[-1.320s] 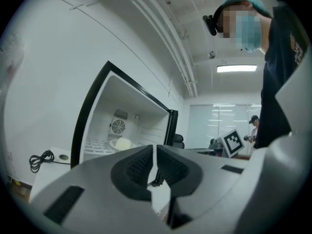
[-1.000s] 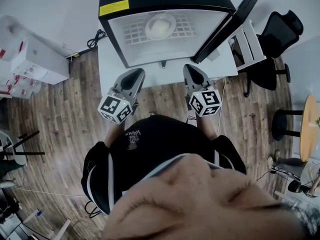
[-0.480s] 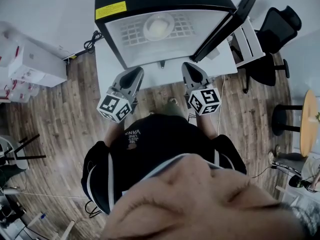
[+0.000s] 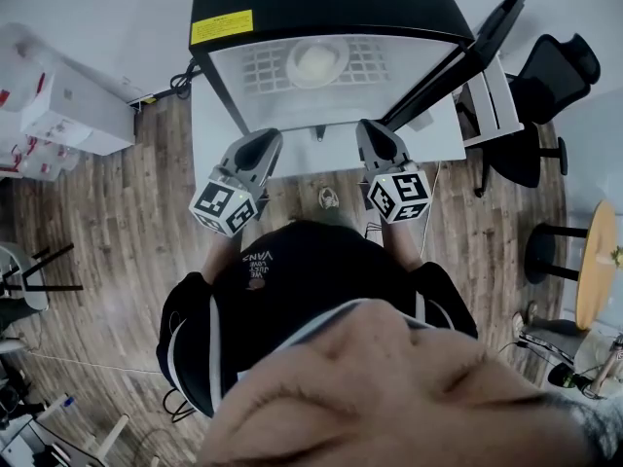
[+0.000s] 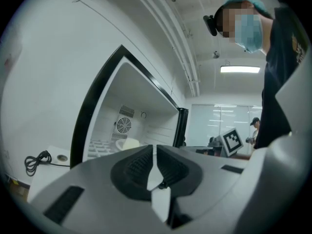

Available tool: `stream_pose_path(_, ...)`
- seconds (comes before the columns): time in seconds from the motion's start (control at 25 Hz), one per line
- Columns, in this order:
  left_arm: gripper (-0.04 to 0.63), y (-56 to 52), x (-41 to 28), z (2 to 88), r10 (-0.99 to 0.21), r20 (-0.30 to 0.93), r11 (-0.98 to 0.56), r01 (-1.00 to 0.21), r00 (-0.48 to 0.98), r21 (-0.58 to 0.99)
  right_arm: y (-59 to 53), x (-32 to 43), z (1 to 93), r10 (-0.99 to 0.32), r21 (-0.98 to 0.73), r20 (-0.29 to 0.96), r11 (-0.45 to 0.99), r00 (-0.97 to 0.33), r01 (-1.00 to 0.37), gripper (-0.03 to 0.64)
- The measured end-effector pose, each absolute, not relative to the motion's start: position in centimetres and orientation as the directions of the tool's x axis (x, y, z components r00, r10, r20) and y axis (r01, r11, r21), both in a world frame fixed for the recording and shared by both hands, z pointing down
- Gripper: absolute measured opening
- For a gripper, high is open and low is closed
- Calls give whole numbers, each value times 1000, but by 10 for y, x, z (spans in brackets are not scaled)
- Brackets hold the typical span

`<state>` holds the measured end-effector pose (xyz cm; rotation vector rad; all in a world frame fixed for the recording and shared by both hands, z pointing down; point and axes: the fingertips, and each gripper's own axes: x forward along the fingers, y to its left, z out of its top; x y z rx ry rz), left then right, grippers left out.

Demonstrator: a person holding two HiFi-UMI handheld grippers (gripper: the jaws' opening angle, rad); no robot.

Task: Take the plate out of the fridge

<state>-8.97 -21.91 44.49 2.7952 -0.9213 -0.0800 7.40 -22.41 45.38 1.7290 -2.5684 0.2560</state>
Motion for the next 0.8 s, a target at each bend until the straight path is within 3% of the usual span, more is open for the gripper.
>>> stream_pose_path(0.8,32,-271,-60,435,-685,-6,-716,-672,728,192,-281,99,444,-874,-109,96,466,-476,-878,12)
